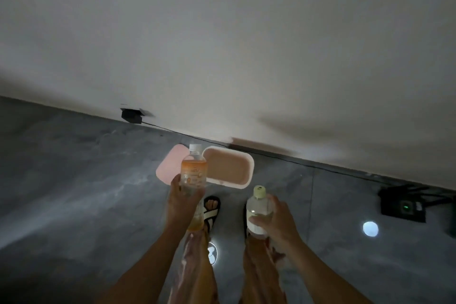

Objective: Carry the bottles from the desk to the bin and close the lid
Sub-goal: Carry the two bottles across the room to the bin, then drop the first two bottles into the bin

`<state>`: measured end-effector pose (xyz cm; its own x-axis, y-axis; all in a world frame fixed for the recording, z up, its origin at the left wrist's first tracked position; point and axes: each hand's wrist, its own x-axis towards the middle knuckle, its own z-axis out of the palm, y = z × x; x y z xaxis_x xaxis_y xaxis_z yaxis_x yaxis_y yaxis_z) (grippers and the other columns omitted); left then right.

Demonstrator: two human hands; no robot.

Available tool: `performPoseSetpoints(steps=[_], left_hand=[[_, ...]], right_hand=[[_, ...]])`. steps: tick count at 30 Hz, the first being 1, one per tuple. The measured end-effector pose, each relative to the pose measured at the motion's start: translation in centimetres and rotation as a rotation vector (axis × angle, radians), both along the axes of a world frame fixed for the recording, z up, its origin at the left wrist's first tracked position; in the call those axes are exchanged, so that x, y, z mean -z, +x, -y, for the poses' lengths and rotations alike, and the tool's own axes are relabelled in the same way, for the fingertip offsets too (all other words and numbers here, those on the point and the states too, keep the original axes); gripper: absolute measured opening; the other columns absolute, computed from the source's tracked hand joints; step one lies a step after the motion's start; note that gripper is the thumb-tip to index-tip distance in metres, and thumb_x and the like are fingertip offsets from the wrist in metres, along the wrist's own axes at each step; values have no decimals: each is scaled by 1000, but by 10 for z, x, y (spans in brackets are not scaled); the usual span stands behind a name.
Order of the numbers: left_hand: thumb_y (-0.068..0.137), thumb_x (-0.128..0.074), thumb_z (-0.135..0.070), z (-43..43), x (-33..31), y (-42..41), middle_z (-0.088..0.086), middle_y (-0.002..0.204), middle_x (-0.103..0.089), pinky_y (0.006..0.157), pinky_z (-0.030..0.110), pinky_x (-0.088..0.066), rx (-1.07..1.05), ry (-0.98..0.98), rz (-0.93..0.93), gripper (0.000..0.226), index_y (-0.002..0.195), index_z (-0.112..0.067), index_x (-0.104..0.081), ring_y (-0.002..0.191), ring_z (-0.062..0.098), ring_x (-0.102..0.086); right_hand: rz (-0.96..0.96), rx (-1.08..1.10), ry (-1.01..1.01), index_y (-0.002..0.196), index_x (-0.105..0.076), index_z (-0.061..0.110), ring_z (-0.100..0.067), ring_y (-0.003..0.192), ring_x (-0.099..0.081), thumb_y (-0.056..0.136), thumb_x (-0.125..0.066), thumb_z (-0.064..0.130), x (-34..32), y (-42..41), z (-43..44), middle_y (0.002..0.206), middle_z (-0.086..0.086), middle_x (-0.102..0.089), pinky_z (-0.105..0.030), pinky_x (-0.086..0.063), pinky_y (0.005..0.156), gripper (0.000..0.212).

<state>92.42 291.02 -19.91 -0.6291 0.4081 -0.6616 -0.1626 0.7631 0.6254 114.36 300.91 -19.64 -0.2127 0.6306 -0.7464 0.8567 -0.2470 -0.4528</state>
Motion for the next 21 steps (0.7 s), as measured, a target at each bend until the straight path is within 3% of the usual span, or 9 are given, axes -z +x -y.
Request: performPoseSetpoints(steps=[4,6,9,11,15,18,21], left_hand=[[75,-76,-32,-12,49,26,7,122,-62,93,53,-51,-183,23,-37,63,128,-22,-45,109,29,-61],[73,-77,-34,-16,77,37,4,121,-61,88,46,-52,-286,43,-49,64,127,-24,-45,106,24,-60],[70,-81,-31,-21,118,47,-2,117,-58,82,38,-49,-423,119,-30,65,124,-26,-44,103,18,-58],[69,-82,-27,-21,144,49,-3,112,-61,84,40,-52,-488,150,-24,60,117,-27,-46,102,18,-61],[68,-83,-15,-26,191,39,-6,107,-63,76,26,-52,-607,242,-75,63,117,-25,-45,97,6,-63],[66,-83,-10,-27,222,29,6,119,-62,83,37,-56,-644,260,-104,72,126,-17,-43,104,18,-65],[62,-86,-10,-30,249,20,8,122,-60,90,48,-56,-636,285,-117,80,128,-16,-43,107,23,-64]], right_hand=[[-20,-119,5,126,-48,24,-25,109,-53,62,-81,30,55,-17,-32,109,-1,-50,-29,-42,82,72],[-37,-140,0,127,-46,24,-25,106,-56,64,-80,31,83,-25,-44,107,-1,-52,-33,-48,81,72],[-76,-118,1,131,-43,24,-26,111,-55,65,-81,29,126,-38,-60,121,-5,-56,-43,-51,92,76],[-64,-102,25,135,-41,22,-27,116,-54,66,-82,28,157,-48,-67,128,-7,-55,-43,-48,97,81],[-62,-50,63,135,-39,17,-29,118,-54,67,-82,23,223,-75,-73,129,-9,-56,-33,-44,93,81],[-43,-58,63,143,-26,17,-30,122,-51,70,-80,24,270,-97,-72,135,-10,-52,-37,-43,97,92],[-27,-96,94,143,-25,19,-27,116,-55,72,-76,30,318,-117,-72,131,-6,-56,-29,-41,84,88]])
